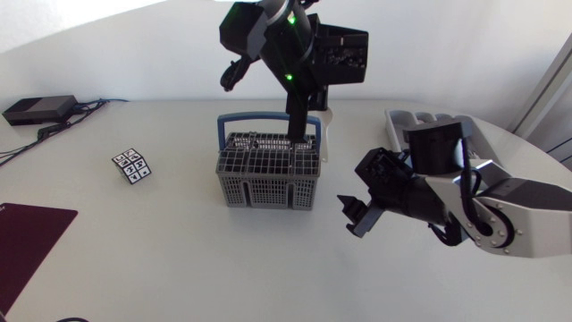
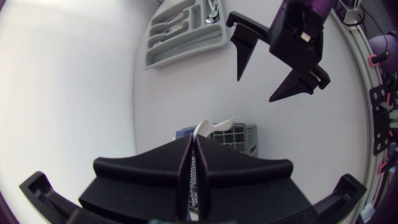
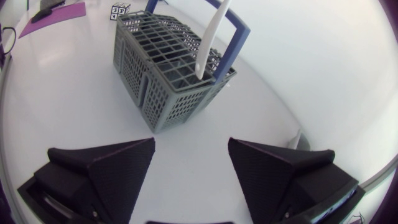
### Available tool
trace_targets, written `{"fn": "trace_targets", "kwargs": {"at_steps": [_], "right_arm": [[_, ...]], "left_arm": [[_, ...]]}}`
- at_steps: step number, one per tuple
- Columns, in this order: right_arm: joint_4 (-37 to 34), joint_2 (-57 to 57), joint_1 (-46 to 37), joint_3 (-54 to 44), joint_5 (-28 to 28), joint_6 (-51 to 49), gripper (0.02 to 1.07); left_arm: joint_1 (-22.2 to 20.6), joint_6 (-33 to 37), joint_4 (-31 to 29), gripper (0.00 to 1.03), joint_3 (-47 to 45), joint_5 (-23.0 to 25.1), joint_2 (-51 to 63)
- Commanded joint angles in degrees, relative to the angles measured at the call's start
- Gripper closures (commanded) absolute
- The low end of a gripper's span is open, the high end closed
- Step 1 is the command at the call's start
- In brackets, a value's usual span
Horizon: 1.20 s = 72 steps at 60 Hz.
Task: Transfer all utensils from the basket to the drawer tray.
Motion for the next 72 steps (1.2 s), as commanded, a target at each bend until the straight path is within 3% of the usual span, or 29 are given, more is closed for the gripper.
{"fn": "trace_targets", "kwargs": {"at_steps": [1,25,42,53,72], "right_arm": [[-0.56,-2.64,0.74,-1.92,0.58,0.67,0.22],[-2.49,-12.31,5.23,-2.53,4.01,4.54,0.22],[-1.09,-14.24,9.53,-2.53,9.11,5.51,0.22],[0.58,-13.71,10.94,-2.27,10.78,5.42,0.3],[4.63,-12.13,11.56,-2.88,11.39,4.01,0.34]], "left_arm": [[-0.4,-7.25,-0.58,1.0,-2.68,-0.28,-2.12],[-1.99,-34.94,3.11,1.0,-10.42,-0.28,-6.77],[-1.99,-48.12,9.61,1.0,-19.03,-0.2,-11.26],[-3.04,-53.66,11.02,1.0,-22.46,0.77,-12.49],[-2.51,-57.79,12.25,1.0,-24.83,7.45,-14.6]]}}
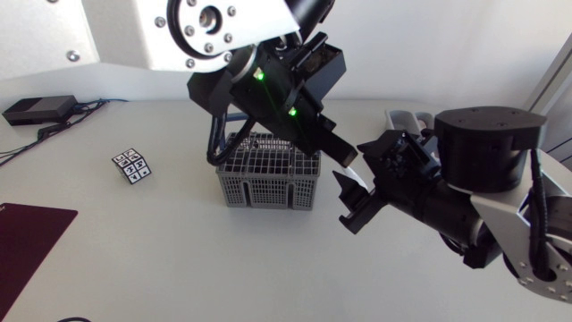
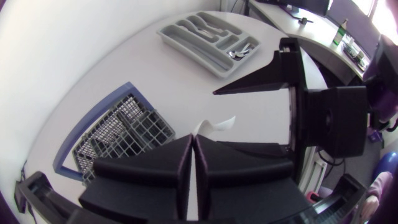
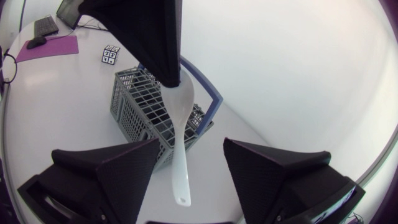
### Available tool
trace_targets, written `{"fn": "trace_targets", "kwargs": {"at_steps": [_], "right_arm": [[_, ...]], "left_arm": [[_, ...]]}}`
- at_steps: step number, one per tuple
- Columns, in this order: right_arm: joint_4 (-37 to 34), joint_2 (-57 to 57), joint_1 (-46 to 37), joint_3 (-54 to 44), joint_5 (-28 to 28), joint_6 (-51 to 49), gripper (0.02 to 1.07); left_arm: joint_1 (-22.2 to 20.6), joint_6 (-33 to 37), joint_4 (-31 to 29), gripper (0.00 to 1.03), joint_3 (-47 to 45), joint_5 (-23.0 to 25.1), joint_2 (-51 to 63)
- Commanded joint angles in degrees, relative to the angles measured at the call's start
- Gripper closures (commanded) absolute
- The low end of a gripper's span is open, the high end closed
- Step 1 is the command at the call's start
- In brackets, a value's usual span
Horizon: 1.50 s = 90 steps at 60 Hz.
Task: Transfer all utensils from the basket to the drawer tray.
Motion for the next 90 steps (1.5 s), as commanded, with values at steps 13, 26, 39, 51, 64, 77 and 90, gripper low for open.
{"fn": "trace_targets", "kwargs": {"at_steps": [13,26,39,51,64,77,90], "right_arm": [[6.69,0.79,1.37,-4.36,0.82,-2.73,0.47],[7.48,0.43,2.43,-5.33,0.82,-3.35,0.52],[7.57,0.26,3.92,-5.07,1.87,-3.35,0.63],[7.48,0.96,4.71,-4.01,2.84,-3.35,0.71],[8.01,1.66,4.89,-3.57,3.19,-3.35,0.73],[8.01,1.93,4.89,-3.22,3.28,-3.79,0.86],[7.57,2.1,4.89,-2.96,3.19,-3.96,0.94]], "left_arm": [[1.58,-2.71,0.93,1.0,-3.07,5.09,-2.91],[3.6,-2.71,1.46,1.0,-4.21,7.37,-3.35],[4.48,-2.71,2.07,1.0,-5.18,8.95,-3.35],[5.1,-2.8,2.34,1.0,-5.53,10.54,-3.08],[4.66,-2.89,2.51,1.0,-6.06,10.98,-3.17],[4.13,-2.89,3.13,1.0,-6.24,11.06,-3.08],[3.69,-2.89,3.21,1.0,-6.41,11.15,-3.0]]}}
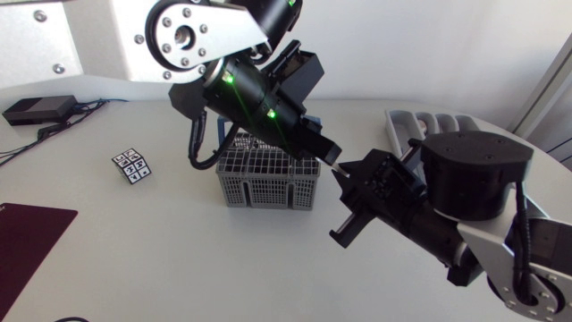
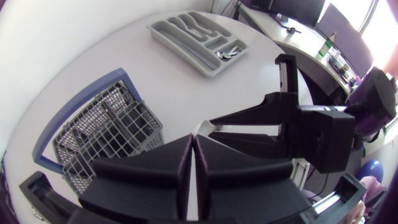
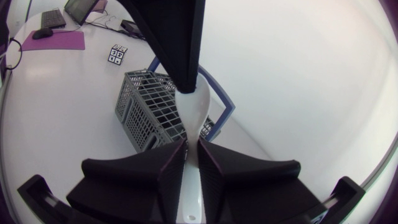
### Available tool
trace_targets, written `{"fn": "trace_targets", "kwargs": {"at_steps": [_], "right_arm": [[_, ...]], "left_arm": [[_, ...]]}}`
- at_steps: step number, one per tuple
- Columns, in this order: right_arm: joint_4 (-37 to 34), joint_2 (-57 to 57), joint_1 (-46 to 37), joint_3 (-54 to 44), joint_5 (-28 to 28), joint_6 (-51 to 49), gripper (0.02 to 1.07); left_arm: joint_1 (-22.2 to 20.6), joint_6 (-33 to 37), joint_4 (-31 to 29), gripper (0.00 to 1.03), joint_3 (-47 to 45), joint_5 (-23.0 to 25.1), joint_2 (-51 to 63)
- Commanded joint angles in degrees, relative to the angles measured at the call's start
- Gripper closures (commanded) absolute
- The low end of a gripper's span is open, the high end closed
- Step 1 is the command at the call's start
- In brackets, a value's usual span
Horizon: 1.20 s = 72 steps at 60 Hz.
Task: Transfer all utensils from the basket to the drawer tray.
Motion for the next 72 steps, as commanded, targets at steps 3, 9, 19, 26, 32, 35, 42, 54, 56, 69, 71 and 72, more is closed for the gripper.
{"fn": "trace_targets", "kwargs": {"at_steps": [3,9,19,26,32,35,42,54,56,69,71,72], "right_arm": [[-0.09,0.81,0.5,1.24,0.37,-1.01,0.95],[-0.44,0.73,0.5,1.24,0.37,-1.28,0.99],[-0.52,0.64,0.76,0.89,0.19,-1.72,1.0],[-1.4,0.64,0.76,0.8,-0.25,-1.89,1.0],[-2.28,0.46,0.85,0.8,-0.33,-1.89,1.0],[-2.9,0.11,0.85,0.62,-0.6,-1.89,1.0],[-3.86,-0.33,0.85,0.1,-0.95,-1.89,1.0],[-5.71,-1.38,0.76,-0.52,-1.65,-1.89,1.0],[-6.24,-1.82,0.76,-0.61,-2.0,-1.89,1.0],[-11.77,-5.69,-5.74,-1.4,-10.35,-2.16,1.0],[-13.36,-5.95,-7.94,-1.22,-12.99,-2.24,1.0],[-14.15,-6.04,-9.08,-1.13,-14.22,-2.51,1.0]], "left_arm": [[-0.55,-1.18,0.37,1.0,-1.21,0.75,-0.88],[-0.81,-1.18,0.37,1.0,-1.3,0.75,-0.88],[-0.9,-1.27,0.37,0.99,-1.03,0.84,-1.05],[-0.73,-1.8,0.55,0.82,-0.51,0.92,-1.32],[-0.55,-1.97,0.99,0.59,0.37,0.92,-1.4],[-0.55,-1.97,1.08,0.44,0.9,1.36,-1.58],[-0.46,-2.59,2.31,0.06,1.52,1.45,-2.46],[0.24,-3.47,3.36,0.04,1.6,1.71,-3.51],[0.59,-3.38,3.63,0.04,1.6,1.71,-4.04],[4.9,-2.15,6.88,0.04,-0.51,0.13,-8.08],[5.51,-1.71,7.23,0.04,-0.95,-1.1,-8.44],[5.87,-1.62,7.32,0.04,-1.12,-1.19,-8.61]]}}
